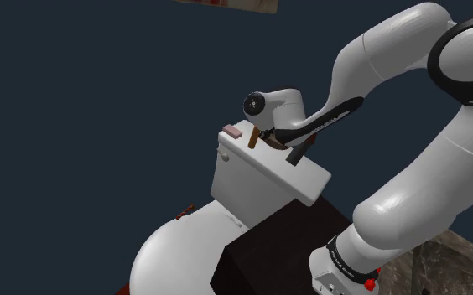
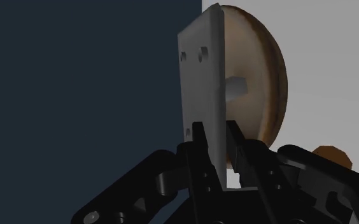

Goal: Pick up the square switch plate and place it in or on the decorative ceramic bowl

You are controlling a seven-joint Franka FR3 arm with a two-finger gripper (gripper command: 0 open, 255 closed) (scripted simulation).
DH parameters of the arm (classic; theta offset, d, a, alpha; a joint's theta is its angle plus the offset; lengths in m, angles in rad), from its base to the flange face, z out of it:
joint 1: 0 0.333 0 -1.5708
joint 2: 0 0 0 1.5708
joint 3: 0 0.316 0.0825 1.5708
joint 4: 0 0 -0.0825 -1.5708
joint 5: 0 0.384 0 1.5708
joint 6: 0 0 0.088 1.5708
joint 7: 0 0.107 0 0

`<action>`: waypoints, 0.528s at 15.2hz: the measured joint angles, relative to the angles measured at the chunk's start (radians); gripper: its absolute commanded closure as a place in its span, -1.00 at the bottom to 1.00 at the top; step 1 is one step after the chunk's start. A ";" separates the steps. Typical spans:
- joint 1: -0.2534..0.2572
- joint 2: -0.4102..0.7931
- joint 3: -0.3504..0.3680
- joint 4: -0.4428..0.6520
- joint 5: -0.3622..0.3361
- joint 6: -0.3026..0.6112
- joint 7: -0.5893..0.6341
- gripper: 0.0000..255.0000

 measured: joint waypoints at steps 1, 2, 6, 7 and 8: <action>0.001 0.015 0.000 0.003 -0.012 -0.001 0.015 1.00; 0.000 0.021 -0.001 0.003 -0.019 0.000 0.023 1.00; 0.000 0.025 -0.001 0.003 -0.022 0.000 0.028 1.00; 0.000 0.026 -0.001 0.004 -0.022 0.000 0.028 1.00; 0.001 0.027 -0.001 0.005 -0.023 -0.001 0.028 1.00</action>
